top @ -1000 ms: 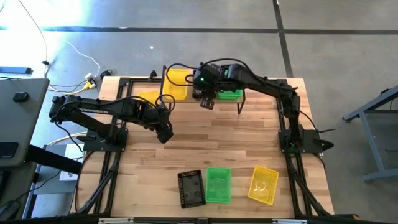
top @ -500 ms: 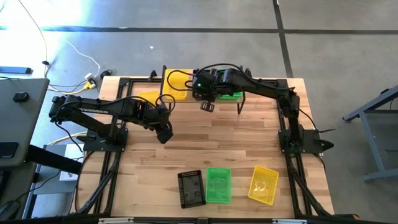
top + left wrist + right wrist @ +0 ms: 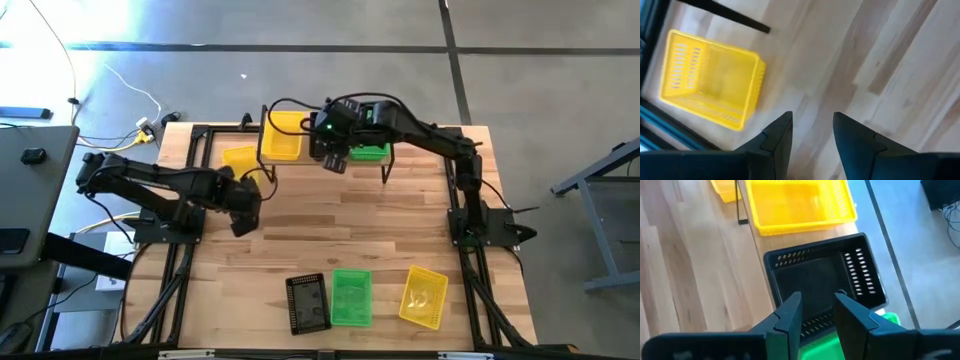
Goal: Stack baskets on shelf by color
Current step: Stack the top left yellow bin on the other yellow bin on the shelf
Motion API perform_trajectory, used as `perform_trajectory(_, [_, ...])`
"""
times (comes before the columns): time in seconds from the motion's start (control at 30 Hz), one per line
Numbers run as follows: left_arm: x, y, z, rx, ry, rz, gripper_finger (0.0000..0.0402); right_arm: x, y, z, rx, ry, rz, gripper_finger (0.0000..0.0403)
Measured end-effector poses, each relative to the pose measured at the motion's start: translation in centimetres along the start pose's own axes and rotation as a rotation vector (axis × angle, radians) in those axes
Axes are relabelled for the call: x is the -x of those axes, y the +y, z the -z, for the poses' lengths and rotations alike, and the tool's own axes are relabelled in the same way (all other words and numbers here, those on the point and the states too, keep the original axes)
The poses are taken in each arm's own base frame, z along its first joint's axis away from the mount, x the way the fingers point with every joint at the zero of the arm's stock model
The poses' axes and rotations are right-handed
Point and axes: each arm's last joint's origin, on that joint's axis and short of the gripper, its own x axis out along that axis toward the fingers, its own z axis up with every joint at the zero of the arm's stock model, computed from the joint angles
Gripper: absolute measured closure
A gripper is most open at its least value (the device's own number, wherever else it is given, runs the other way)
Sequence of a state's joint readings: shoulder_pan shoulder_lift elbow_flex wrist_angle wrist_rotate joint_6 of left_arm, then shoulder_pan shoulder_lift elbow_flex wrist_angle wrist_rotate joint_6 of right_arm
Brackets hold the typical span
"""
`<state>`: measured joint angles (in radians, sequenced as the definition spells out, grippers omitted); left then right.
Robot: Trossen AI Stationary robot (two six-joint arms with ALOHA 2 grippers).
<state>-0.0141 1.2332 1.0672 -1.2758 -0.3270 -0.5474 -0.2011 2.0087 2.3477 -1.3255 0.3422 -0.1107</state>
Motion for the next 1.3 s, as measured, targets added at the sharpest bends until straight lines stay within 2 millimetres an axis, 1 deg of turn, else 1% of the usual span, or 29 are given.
perform_trajectory(0.17, [-0.9,0.3,2.4,-0.108,-0.042,-0.078,0.0271,1.1,-0.4,0.3,0.018,-0.006,0.034,0.0304])
perform_trajectory(0.27, [-1.5,0.6,3.8,-0.135,-0.097,-0.107,0.0271,1.7,-0.7,0.5,0.023,-0.008,0.054,0.0304])
perform_trajectory(0.4, [-2.6,0.5,5.2,-0.198,-0.165,-0.087,0.0271,2.3,-1.0,0.7,0.054,-0.01,0.09,0.0304])
perform_trajectory(0.47, [-3.3,0.5,5.7,-0.231,-0.166,-0.072,0.0271,2.4,-1.1,0.7,0.076,-0.004,0.111,0.0304])
perform_trajectory(0.53, [-3.1,0.4,5.5,-0.24,-0.174,-0.033,0.0271,2.4,-1.2,0.8,0.098,0.005,0.136,0.0304])
perform_trajectory(0.7, [-3.2,0.7,5.4,-0.223,-0.164,-0.038,0.0271,2.5,-1.4,1.0,0.151,0.033,0.195,0.0304])
perform_trajectory(0.87, [-3.5,1.5,4.9,-0.169,-0.146,-0.055,0.0271,2.5,-2.0,1.2,0.146,0.045,0.211,0.0304])
perform_trajectory(1.0, [-4.1,2.2,4.3,-0.134,-0.108,-0.044,0.0271,2.6,-2.9,1.4,0.128,0.055,0.222,0.0304])
perform_trajectory(1.1, [-4.6,2.6,3.8,-0.159,-0.075,-0.026,0.0271,2.7,-3.6,1.6,0.114,0.06,0.23,0.0304])
perform_trajectory(1.3, [-6.1,3.1,2.7,-0.24,-0.003,-0.069,0.0271,2.5,-4.6,1.9,0.094,0.076,0.225,0.0304])
